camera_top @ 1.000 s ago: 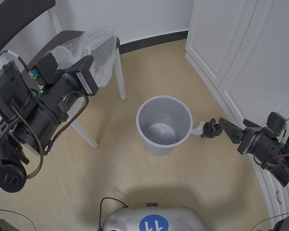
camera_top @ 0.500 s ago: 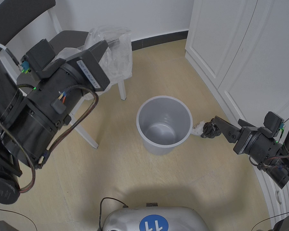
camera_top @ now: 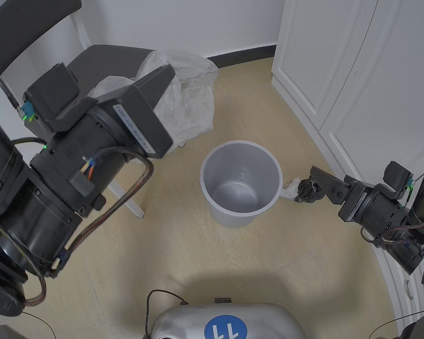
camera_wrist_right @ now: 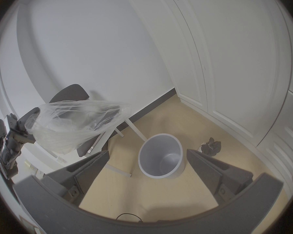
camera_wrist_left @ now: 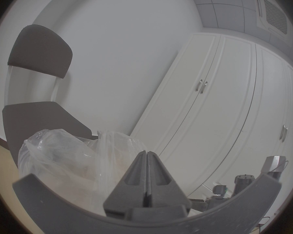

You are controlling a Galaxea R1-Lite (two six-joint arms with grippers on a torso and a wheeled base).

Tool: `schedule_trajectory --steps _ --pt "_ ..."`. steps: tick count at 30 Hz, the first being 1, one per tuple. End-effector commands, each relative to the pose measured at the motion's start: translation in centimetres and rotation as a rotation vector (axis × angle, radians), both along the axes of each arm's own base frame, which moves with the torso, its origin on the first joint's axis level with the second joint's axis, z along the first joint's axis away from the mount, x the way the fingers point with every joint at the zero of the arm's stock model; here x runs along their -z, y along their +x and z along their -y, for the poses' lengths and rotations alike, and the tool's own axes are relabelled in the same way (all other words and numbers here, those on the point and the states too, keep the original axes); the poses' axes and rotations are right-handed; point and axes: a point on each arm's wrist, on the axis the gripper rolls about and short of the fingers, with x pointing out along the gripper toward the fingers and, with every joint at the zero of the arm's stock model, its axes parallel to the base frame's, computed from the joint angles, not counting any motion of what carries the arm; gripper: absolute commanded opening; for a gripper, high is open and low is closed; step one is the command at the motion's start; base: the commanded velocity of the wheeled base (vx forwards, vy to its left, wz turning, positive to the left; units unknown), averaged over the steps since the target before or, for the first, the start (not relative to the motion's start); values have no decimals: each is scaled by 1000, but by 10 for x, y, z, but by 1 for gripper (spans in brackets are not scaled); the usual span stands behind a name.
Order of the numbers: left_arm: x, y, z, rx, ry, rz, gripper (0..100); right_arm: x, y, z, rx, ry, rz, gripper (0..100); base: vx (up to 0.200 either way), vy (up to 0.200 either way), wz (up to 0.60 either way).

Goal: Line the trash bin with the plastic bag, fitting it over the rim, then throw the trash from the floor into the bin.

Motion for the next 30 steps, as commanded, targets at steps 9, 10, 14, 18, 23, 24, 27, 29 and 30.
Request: schedule_trajectory --steps 9,10,14,18,23,24,27,29,30 --pt "-3 -27 11 109 -16 2 0 16 10 -9 -1 -19 -64 100 0 0 0" --pt "-4 -29 10 114 -20 5 0 16 11 -9 0 -19 -64 100 0 0 0" --pt "-3 -35 8 134 -20 5 0 12 11 -6 14 -7 -51 100 0 0 0" --pt "2 -41 9 156 -2 -1 0 1 12 7 55 15 -19 100 0 0 0" --pt "8 -44 10 169 22 -8 0 -8 15 26 74 32 12 100 0 0 0" --pt "9 -44 9 171 23 -8 0 -9 16 29 80 33 14 100 0 0 0" --pt "11 -44 10 171 30 -13 0 -13 15 36 88 29 9 100 0 0 0" --pt "11 -44 9 173 29 -13 0 -14 11 41 75 12 -19 100 0 0 0" --pt "11 -44 9 174 30 -14 0 -15 10 42 69 5 -31 100 0 0 0"
